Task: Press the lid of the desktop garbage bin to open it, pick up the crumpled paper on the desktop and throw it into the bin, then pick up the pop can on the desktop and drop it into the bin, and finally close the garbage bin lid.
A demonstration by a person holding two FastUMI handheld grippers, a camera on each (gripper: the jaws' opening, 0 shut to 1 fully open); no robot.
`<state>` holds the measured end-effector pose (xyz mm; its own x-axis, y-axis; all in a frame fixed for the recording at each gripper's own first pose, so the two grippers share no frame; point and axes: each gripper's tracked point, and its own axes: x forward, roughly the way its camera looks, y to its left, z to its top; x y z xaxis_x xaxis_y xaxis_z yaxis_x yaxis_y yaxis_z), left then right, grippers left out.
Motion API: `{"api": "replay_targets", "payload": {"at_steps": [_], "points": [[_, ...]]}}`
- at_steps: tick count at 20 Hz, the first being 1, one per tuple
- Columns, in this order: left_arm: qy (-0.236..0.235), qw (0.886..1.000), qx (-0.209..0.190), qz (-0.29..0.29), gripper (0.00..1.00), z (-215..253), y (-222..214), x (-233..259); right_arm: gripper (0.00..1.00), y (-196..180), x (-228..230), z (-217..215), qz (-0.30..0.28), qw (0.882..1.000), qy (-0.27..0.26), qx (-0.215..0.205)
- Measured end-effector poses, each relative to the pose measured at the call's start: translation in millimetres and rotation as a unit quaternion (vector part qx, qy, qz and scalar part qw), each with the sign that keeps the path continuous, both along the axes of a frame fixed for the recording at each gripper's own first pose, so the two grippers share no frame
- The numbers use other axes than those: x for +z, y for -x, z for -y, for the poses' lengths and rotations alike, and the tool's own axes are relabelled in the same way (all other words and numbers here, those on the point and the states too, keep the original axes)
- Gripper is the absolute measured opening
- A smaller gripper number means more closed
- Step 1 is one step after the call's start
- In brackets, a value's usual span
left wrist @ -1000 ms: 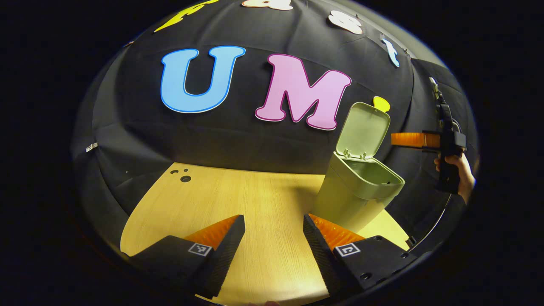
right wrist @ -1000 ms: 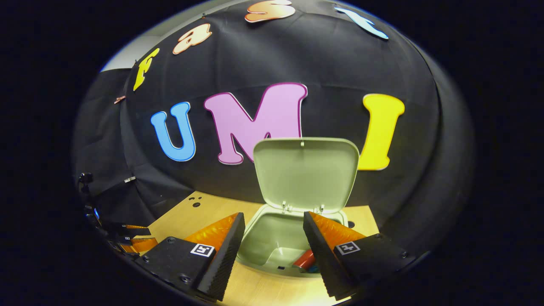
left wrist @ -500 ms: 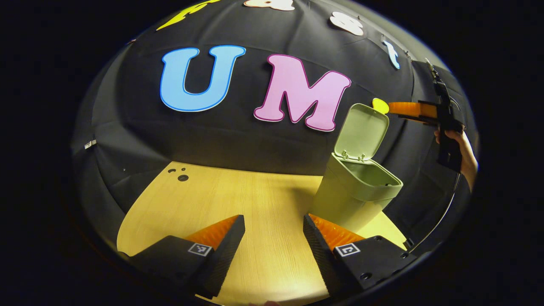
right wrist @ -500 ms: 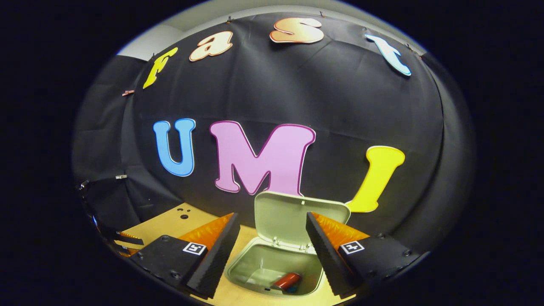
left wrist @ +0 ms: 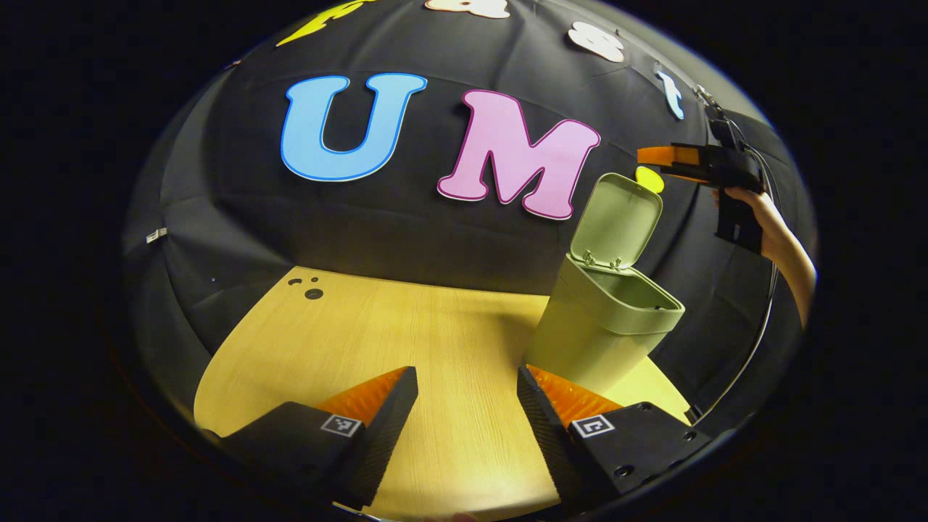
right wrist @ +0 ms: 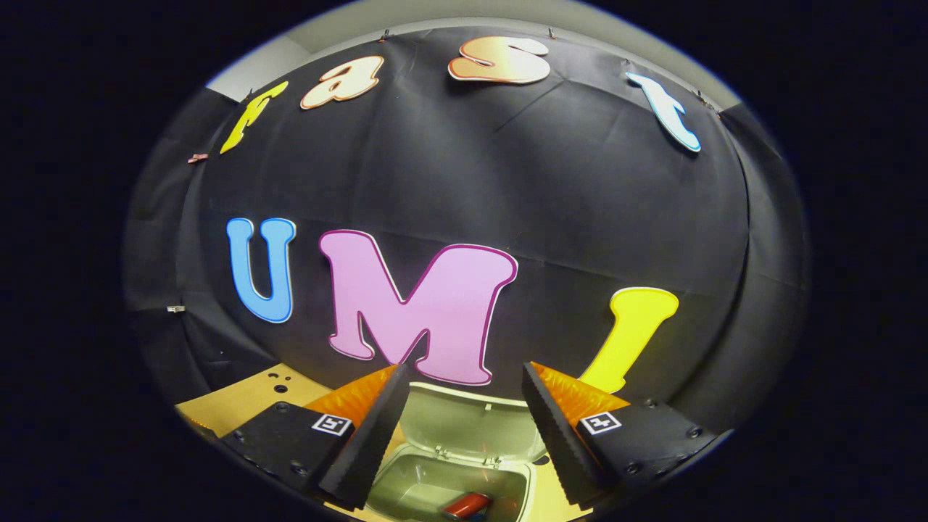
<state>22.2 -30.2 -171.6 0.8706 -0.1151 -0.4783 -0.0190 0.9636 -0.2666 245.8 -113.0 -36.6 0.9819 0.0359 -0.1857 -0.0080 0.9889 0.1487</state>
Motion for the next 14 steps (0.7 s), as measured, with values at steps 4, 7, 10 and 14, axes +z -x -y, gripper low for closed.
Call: {"api": "replay_targets", "payload": {"at_steps": [4, 7, 10, 14], "points": [[0.001, 1.000, -0.002, -0.001, 0.90, 1, 11, 0, 0.98, -26, -7, 8, 0.006, 1.000, 0.011, -0.029], [-0.002, 1.000, -0.004, -0.004, 0.90, 1, 17, -2, 0.98, -41, -13, 10, 0.000, 0.999, -0.005, -0.043], [-0.006, 1.000, -0.002, -0.012, 0.90, -2, 23, -4, 0.98, -46, -29, 24, -0.015, 0.998, -0.013, -0.057], [-0.009, 1.000, 0.002, -0.021, 0.90, -11, 28, -6, 0.98, -54, -53, 23, -0.044, 0.997, -0.012, -0.057]]}}
